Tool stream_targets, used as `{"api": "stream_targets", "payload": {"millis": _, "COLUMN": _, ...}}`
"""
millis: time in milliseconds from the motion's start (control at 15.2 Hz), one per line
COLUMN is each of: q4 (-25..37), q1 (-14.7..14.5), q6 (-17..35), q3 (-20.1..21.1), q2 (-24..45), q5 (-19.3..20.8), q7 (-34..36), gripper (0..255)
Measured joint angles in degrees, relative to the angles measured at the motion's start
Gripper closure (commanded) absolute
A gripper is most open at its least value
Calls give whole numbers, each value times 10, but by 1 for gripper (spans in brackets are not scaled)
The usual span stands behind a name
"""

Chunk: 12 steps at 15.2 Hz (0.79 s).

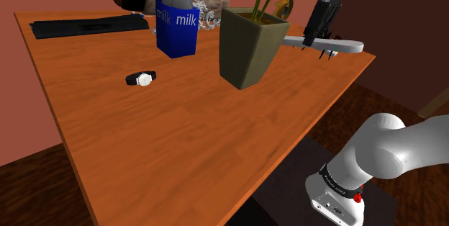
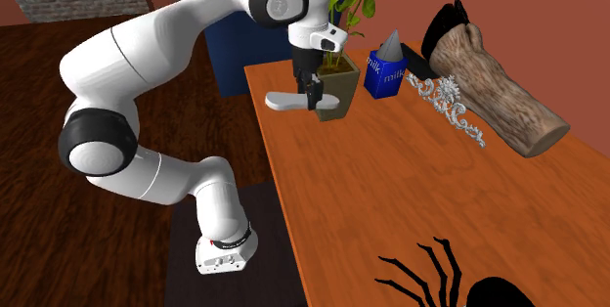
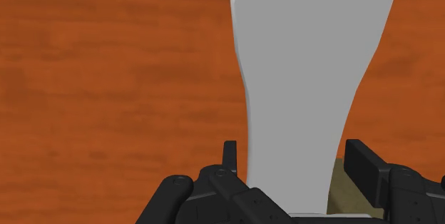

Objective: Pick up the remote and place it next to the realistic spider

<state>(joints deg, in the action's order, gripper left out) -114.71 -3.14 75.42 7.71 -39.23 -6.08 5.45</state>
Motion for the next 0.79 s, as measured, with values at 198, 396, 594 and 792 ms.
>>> {"api": "stream_targets", "payload": {"millis": 198, "q4": 33, "q1": 1, "q6": -19, "q3": 0, "q2": 14, "q5": 1, "q7": 2, "gripper": 255}}
{"api": "stream_targets", "payload": {"millis": 396, "q4": 36, "q1": 3, "q6": -31, "q3": -16, "q2": 6, "q5": 10, "q7": -15, "gripper": 255}}
{"api": "stream_targets", "payload": {"millis": 594, "q4": 26, "q1": 9, "q6": -31, "q3": -49, "q2": -2, "q5": 32, "q7": -53, "gripper": 255}}
{"api": "stream_targets", "payload": {"millis": 792, "q4": 27, "q1": 15, "q6": -41, "q3": -84, "q2": -10, "q5": 56, "q7": -93, "gripper": 255}}
